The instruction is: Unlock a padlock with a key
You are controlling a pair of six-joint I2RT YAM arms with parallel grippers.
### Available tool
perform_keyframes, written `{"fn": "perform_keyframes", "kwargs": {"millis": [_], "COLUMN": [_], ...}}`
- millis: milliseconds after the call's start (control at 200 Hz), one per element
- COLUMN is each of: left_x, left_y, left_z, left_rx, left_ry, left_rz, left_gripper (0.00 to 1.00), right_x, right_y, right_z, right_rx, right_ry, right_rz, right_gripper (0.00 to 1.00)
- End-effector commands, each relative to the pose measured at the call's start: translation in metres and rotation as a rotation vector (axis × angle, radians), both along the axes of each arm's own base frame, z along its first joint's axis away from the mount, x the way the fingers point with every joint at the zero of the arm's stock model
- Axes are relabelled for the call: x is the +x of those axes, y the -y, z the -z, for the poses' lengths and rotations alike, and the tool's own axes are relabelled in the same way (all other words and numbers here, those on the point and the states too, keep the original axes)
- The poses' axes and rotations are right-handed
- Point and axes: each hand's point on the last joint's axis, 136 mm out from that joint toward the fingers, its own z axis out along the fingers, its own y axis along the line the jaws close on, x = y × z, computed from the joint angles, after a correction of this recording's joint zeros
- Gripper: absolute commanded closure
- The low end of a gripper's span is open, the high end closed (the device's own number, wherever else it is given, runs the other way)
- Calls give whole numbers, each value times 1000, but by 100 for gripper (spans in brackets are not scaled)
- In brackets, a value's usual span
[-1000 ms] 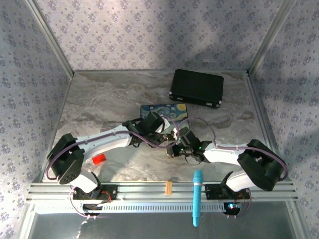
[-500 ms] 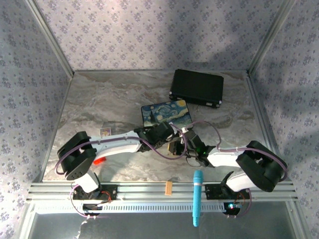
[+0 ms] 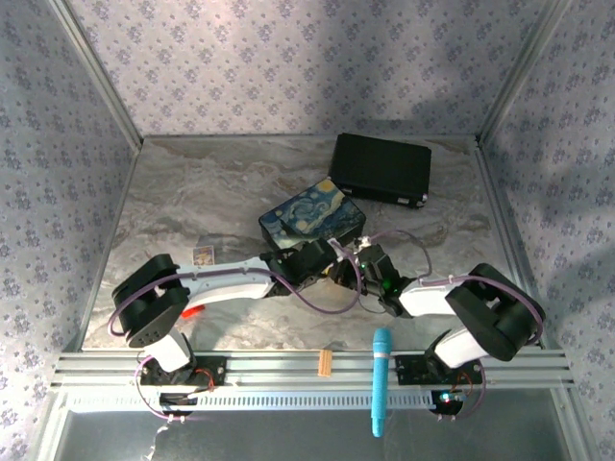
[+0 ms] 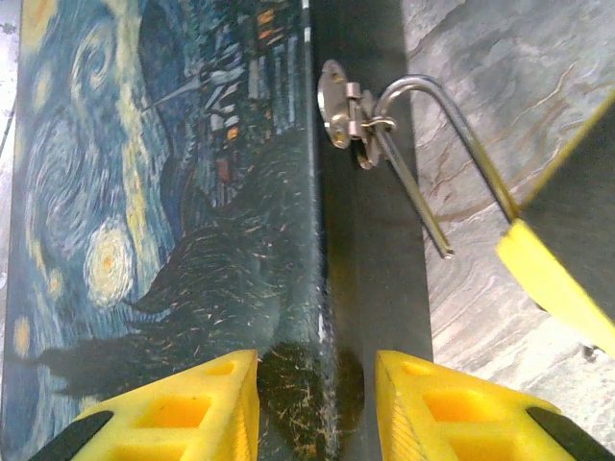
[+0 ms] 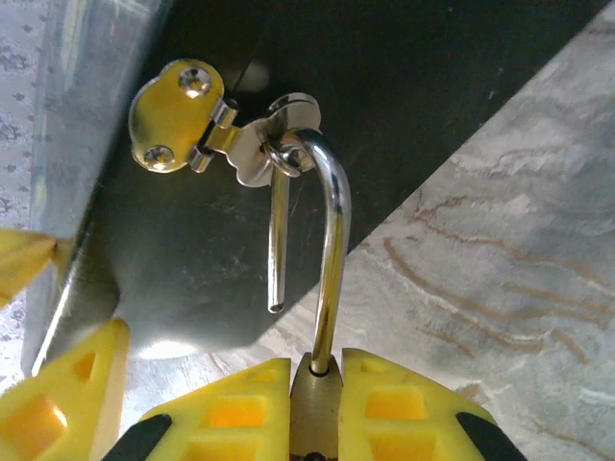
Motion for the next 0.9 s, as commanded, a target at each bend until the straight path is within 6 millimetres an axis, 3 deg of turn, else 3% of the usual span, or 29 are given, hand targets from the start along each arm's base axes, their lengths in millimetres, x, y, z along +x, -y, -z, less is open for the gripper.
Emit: {"fn": "perform_keyframes", "kwargs": {"millis": [0,180,340,894], "left_x": [-47,-52,-56,-55], "left_y": [-31,-31,-30,-34], "left_z": [72,78,80,76], "left_rx": [196,207,210,210], "left_ry": [-243,-256,-259,-244], "left_rz": [83,88,95,71], "left_gripper": [66,66,67,67], "right_x": [27,34,47,67], "right_y": [0,12,20,25], "right_z": [-31,-22,-20,-15], "right_rx": [69,31,131,192], "right_ry": [83,34,-30,-95], "right_rz": [44,24,53,39], "right_gripper": [100,100,100,100]}}
